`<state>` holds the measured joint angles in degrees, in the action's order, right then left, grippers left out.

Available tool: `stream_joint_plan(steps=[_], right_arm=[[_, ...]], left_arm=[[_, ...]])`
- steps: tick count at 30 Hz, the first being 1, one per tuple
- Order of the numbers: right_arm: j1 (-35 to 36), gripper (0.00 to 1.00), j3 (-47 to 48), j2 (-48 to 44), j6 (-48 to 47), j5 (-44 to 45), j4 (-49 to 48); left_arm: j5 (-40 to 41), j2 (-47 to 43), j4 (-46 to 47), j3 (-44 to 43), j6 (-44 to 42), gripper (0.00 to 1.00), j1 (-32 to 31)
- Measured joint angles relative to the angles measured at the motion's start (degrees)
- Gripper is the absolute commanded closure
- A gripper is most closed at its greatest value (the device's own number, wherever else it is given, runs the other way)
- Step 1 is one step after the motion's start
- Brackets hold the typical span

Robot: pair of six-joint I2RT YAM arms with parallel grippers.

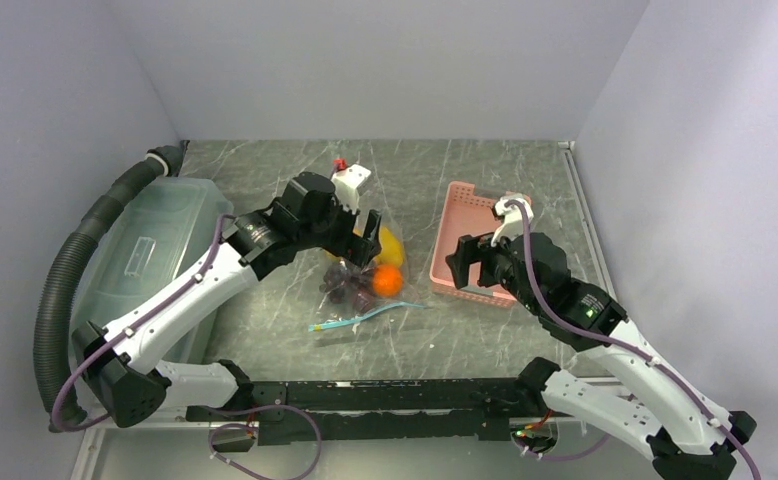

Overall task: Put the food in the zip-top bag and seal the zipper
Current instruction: Reset both arms

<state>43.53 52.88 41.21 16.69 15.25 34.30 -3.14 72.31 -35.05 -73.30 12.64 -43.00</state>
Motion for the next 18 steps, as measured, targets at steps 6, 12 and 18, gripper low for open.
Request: stream_joint_plan(steps=[6,12,18], right_arm=[[-1.53,0.04,2.51,2.36,-1.64,3.78,2.12],[-9.92,0.02,2.64,3.91,-1.92,0.94,2.08],[-15.63,0.02,2.60,4.35,-0.70,-2.89,1.90]], left_arm=[[1.40,-0.22,-6.43,-1.95,-0.55,0.00,0.96],[1.49,-1.73,-8.26,0.85,-0.61,0.00,8.98],[3.61,-7.65,-9.07,4.17,-0.85,0.00,11.89]])
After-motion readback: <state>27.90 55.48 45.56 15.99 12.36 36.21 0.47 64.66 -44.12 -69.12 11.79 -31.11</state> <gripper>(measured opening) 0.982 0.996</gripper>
